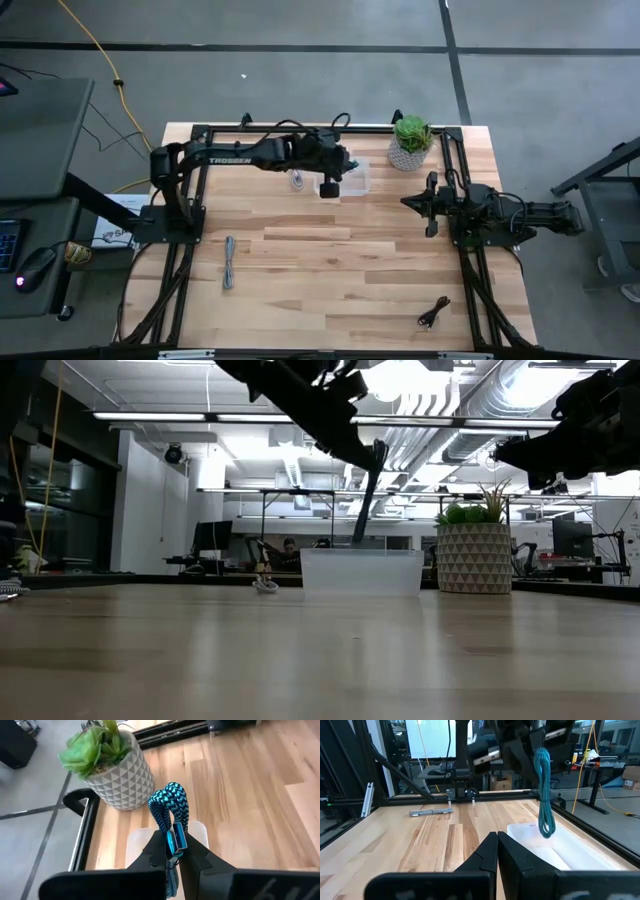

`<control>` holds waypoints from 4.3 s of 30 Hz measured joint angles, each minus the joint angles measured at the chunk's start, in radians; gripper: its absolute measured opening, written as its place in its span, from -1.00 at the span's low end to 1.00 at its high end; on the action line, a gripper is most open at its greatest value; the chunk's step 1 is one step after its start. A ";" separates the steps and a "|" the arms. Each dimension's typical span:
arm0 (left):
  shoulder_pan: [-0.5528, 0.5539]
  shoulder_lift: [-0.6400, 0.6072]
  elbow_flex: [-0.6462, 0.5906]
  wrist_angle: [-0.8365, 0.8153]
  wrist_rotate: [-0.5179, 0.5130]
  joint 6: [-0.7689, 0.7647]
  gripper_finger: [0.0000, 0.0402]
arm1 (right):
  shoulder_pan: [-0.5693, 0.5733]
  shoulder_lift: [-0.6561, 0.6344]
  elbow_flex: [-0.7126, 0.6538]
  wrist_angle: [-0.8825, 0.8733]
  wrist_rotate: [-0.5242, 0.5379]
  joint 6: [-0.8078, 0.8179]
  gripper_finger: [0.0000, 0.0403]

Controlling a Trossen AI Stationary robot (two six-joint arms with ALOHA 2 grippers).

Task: Pick and place USB-C Cables
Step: Put the blue charger cable into the transparent bin, then put the white charger cable into the transparent bin

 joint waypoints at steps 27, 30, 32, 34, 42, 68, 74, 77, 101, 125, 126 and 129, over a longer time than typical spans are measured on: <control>-0.011 0.007 0.004 -0.040 0.122 0.007 -1.00 | 0.000 0.000 0.000 0.000 0.000 0.000 -1.00; -0.011 0.007 0.003 -0.094 0.138 0.028 -1.00 | 0.000 0.000 0.000 0.000 0.000 0.000 -1.00; -0.011 0.007 0.000 -0.100 0.156 0.029 -1.00 | 0.000 0.000 0.000 0.000 0.000 0.000 -1.00; -0.011 0.007 -0.001 -0.113 0.167 0.054 -1.00 | 0.000 0.000 0.000 0.000 0.000 0.000 -1.00; -0.010 0.006 -0.001 -0.270 0.165 0.168 -1.00 | 0.000 0.000 0.000 0.000 0.000 0.000 -1.00; 0.000 0.230 0.155 -0.266 -0.082 0.314 -0.99 | 0.000 0.000 0.000 0.000 0.000 0.000 -1.00; -0.010 0.230 0.154 -0.274 -0.085 0.309 -0.85 | 0.000 0.000 0.000 0.000 0.000 0.000 -1.00; -0.015 0.230 0.154 -0.270 -0.085 0.309 -0.73 | 0.000 0.000 0.000 0.000 0.000 0.000 -1.00; 0.009 0.094 0.250 -0.267 0.024 0.129 -0.04 | 0.000 0.000 0.000 0.000 0.000 0.000 -1.00; 0.136 -0.599 -0.902 0.999 0.305 -0.373 -0.18 | 0.000 0.006 0.000 0.000 0.000 0.000 -1.00; 0.136 -0.624 -0.935 1.022 0.283 -0.374 -0.18 | 0.000 0.006 0.000 0.000 0.000 0.000 -1.00; 0.136 -0.679 -0.996 1.039 0.225 -0.391 -0.18 | 0.000 0.006 0.000 0.000 0.000 0.000 -1.00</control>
